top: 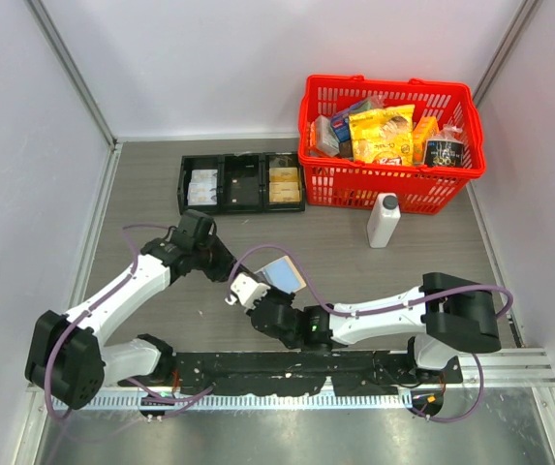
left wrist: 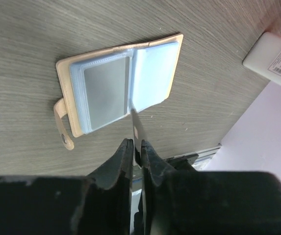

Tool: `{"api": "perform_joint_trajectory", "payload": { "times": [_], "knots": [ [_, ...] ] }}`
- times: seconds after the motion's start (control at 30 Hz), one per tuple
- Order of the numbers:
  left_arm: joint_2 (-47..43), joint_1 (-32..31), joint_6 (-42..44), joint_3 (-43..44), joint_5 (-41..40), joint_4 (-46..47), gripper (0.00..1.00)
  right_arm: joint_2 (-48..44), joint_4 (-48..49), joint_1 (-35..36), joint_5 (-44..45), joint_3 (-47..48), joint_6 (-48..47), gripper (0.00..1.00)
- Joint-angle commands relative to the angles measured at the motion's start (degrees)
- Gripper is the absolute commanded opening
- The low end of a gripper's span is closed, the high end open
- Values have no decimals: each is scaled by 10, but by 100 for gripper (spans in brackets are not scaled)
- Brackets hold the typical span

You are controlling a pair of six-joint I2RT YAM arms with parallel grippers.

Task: Take the credit cards out of the card holder
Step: Remove the credit card from the card holder, then place the credit card in the storage box.

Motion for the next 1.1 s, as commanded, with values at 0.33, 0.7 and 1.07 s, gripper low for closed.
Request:
{"api": "perform_joint_trajectory", "payload": {
  "times": [0.33, 0.7, 1.07],
  "knots": [
    [-68, 2, 48, -30, -115, 126, 0, 7, -46, 1, -1, 49, 116, 39],
    [-50, 12, 184, -22, -301, 418, 0, -158, -29, -79, -50, -58, 299, 66],
    [169, 24, 309, 67, -361, 658, 0, -294, -27, -110, -5, -140, 320, 70]
  ]
}}
